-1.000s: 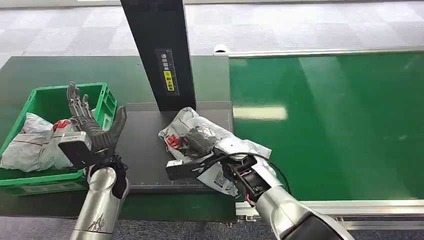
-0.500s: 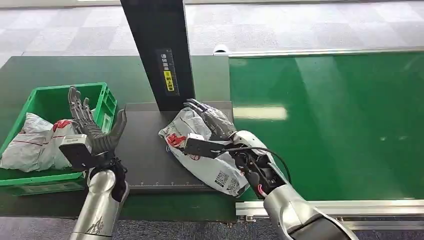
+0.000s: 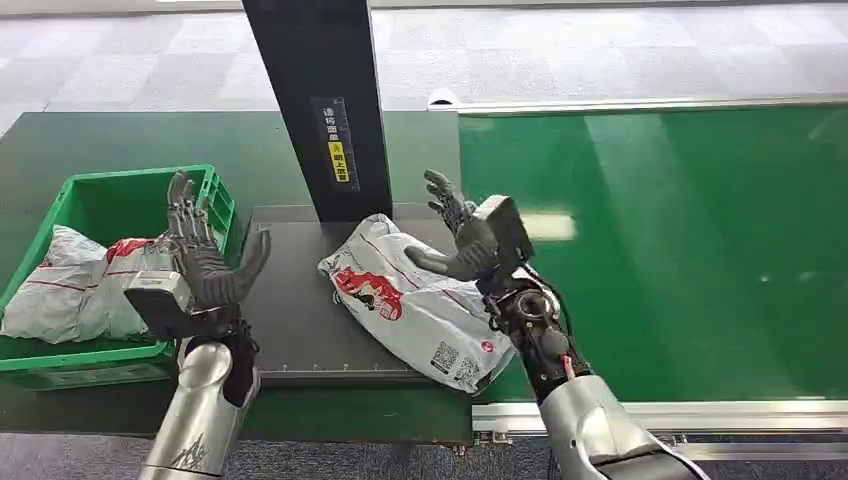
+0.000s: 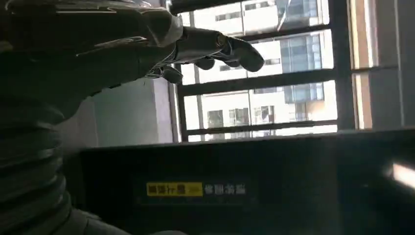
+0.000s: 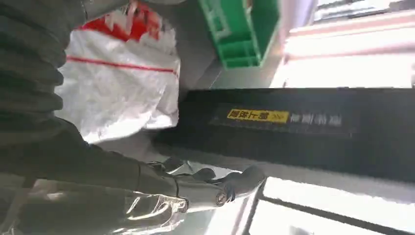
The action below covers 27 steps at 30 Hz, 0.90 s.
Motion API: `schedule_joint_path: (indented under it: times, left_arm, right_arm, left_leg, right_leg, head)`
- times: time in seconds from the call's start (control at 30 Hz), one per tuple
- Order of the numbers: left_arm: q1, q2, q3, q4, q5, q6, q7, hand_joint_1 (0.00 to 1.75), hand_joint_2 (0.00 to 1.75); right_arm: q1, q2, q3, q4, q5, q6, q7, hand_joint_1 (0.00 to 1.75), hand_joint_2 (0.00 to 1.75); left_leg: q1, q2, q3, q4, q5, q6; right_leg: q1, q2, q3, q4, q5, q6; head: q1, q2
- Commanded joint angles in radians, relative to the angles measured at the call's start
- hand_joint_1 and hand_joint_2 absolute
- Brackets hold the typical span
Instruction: Moved the parcel from conveyor to table for the left to box.
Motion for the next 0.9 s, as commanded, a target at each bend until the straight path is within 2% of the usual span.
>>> schedule_joint_path:
  times: [0.03, 0.1, 0.13, 0.23, 0.3, 0.33, 0.37, 0.47, 0.53, 0.77, 0.87, 0.9]
  left_arm:
    - [-0.067, 0.041, -0.135, 0.223, -0.046, -0.032, 0.016, 0.0, 1.75]
    - [-0.072, 0.045, -0.144, 0.235, -0.058, -0.031, 0.017, 0.0, 1.75]
    - [-0.086, 0.044, -0.174, 0.268, -0.086, -0.043, 0.041, 0.0, 1.75]
    - [-0.105, 0.016, -0.247, 0.366, -0.161, -0.021, 0.112, 0.0, 1.75]
    - [-0.116, 0.007, -0.284, 0.396, -0.2, -0.011, 0.124, 0.0, 1.75]
    - [-0.132, 0.009, -0.323, 0.422, -0.247, -0.01, 0.159, 0.0, 1.75]
    - [-0.155, 0.022, -0.385, 0.459, -0.332, -0.014, 0.222, 0.0, 1.75]
    - [-0.189, 0.036, -0.486, 0.539, -0.477, -0.096, 0.334, 0.0, 1.75]
    - [-0.201, 0.029, -0.515, 0.591, -0.582, -0.071, 0.398, 0.0, 1.75]
    - [-0.203, 0.025, -0.513, 0.598, -0.586, -0.071, 0.4, 0.0, 1.75]
    - [-0.236, 0.022, -0.565, 0.66, -0.706, -0.058, 0.526, 0.0, 1.75]
    - [-0.262, 0.014, -0.596, 0.718, -0.762, -0.11, 0.588, 0.0, 1.75]
  right_arm:
    - [0.023, -0.052, -0.092, -0.044, -0.076, 0.058, 0.037, 0.0, 1.75]
    - [0.025, -0.043, -0.104, -0.049, -0.102, 0.04, 0.045, 0.0, 1.75]
    - [0.022, -0.04, -0.106, -0.055, -0.14, 0.027, 0.084, 0.0, 1.75]
    - [0.039, -0.052, -0.037, -0.171, -0.151, -0.251, 0.083, 0.0, 1.75]
    - [0.059, -0.063, -0.019, -0.223, -0.169, -0.314, 0.118, 0.0, 1.75]
    - [0.076, -0.07, 0.0, -0.259, -0.16, -0.332, 0.119, 0.0, 0.0]
    - [0.092, -0.074, 0.014, -0.287, -0.156, -0.338, 0.118, 0.0, 1.75]
    - [0.103, -0.086, 0.046, -0.303, -0.165, -0.337, 0.123, 0.0, 1.75]
    - [0.094, -0.089, 0.055, -0.29, -0.173, -0.353, 0.12, 0.0, 1.75]
    - [0.089, -0.091, 0.057, -0.289, -0.173, -0.353, 0.12, 0.0, 1.75]
    - [0.078, -0.092, 0.058, -0.274, -0.175, -0.368, 0.123, 0.0, 1.75]
    - [0.071, -0.09, 0.054, -0.264, -0.18, -0.376, 0.125, 0.0, 1.75]
  left_leg:
    - [-0.001, -0.002, 0.002, -0.001, 0.0, 0.0]
    - [-0.001, -0.001, 0.003, -0.002, 0.0, 0.0]
    - [0.0, -0.001, 0.002, -0.001, 0.0, 0.0]
    - [-0.001, -0.003, 0.002, -0.001, 0.001, 0.0]
    - [-0.001, -0.004, 0.002, -0.001, 0.001, 0.001]
    - [-0.001, -0.003, 0.001, -0.001, 0.001, 0.001]
    - [-0.001, -0.003, 0.002, -0.001, 0.001, 0.001]
    - [-0.001, -0.002, 0.001, -0.001, 0.0, 0.0]
    - [-0.001, -0.003, 0.003, -0.002, 0.0, 0.0]
    - [-0.001, 0.0, 0.002, -0.001, 0.0, 0.0]
    - [0.0, 0.0, 0.002, -0.001, 0.0, 0.0]
    - [-0.001, 0.0, 0.003, -0.001, 0.0, 0.001]
  right_leg:
    - [-0.001, -0.004, 0.003, -0.001, -0.001, 0.001]
    - [-0.001, -0.003, 0.003, -0.001, -0.001, 0.001]
    - [0.0, -0.002, 0.003, -0.001, -0.001, 0.001]
    - [-0.001, -0.005, 0.002, 0.0, -0.001, 0.001]
    - [-0.001, -0.005, 0.002, -0.001, -0.001, 0.001]
    - [-0.001, -0.004, 0.002, -0.001, -0.001, 0.001]
    - [0.0, -0.005, 0.003, -0.002, -0.001, 0.002]
    - [0.0, -0.003, 0.002, -0.001, -0.001, 0.001]
    - [-0.001, -0.004, 0.003, -0.001, -0.001, 0.001]
    - [-0.001, -0.002, 0.002, -0.001, 0.0, 0.001]
    - [0.0, -0.001, 0.002, -0.001, 0.0, 0.001]
    - [-0.001, -0.002, 0.003, -0.001, 0.0, 0.001]
  head:
    - [0.0, 0.0]
    - [0.0, 0.0]
    - [0.0, 0.0]
    - [-0.001, 0.0]
    - [0.0, 0.0]
    - [0.0, 0.0]
    - [0.0, 0.0]
    - [0.0, 0.0]
    - [0.0, 0.0]
    - [-0.001, 0.0]
    - [0.0, 0.0]
    - [0.0, 0.0]
